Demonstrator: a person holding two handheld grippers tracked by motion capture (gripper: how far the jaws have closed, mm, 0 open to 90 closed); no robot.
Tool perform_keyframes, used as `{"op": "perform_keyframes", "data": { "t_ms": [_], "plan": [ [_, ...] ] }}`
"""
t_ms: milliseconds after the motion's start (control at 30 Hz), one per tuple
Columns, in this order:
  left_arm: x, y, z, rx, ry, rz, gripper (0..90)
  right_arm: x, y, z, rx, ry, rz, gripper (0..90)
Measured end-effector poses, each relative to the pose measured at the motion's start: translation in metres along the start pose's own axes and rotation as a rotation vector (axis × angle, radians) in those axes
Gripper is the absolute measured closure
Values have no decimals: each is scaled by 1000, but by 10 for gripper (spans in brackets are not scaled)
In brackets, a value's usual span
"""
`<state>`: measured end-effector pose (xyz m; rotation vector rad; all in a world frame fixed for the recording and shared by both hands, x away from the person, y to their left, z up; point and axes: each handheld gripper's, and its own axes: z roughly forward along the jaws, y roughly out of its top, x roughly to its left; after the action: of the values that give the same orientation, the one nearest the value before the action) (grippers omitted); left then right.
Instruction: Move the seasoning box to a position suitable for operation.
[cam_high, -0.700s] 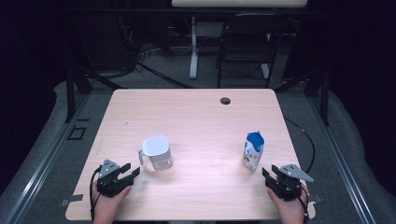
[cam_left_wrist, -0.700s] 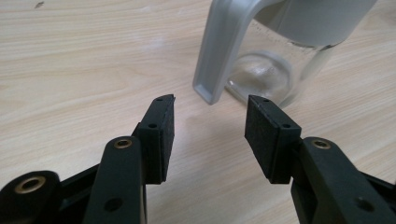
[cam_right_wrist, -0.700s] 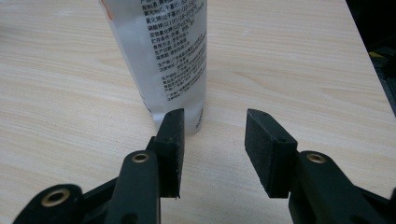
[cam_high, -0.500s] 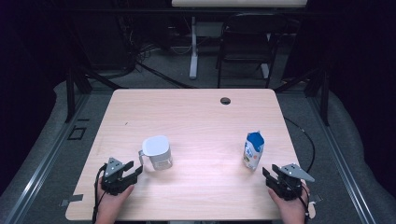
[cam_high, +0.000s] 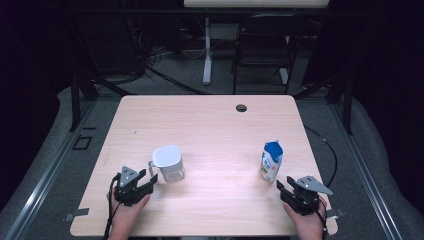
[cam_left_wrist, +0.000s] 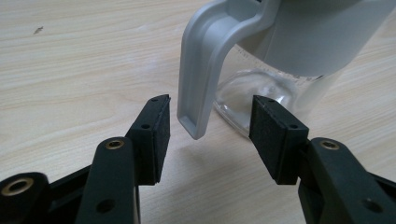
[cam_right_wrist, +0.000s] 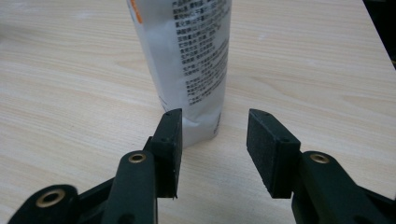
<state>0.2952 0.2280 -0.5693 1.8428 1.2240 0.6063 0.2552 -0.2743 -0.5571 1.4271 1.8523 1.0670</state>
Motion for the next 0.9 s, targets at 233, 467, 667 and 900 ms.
{"op": "perform_keyframes", "data": {
  "t_ms": [233, 467, 667, 900],
  "plan": [
    [4, 4, 2, -21, -45, -35, 545, 1, -1, 0, 4, 16, -1, 556],
    [4, 11, 3, -28, -27, -40, 585, 1, -3, 0, 7, 23, 12, 553],
    [9, 15, 12, -28, 1, -74, 617, 2, -4, -1, 11, 25, 9, 551],
    [12, 17, 17, -20, -16, -72, 625, 3, -5, -2, 12, 30, 8, 551]
  ]
}}
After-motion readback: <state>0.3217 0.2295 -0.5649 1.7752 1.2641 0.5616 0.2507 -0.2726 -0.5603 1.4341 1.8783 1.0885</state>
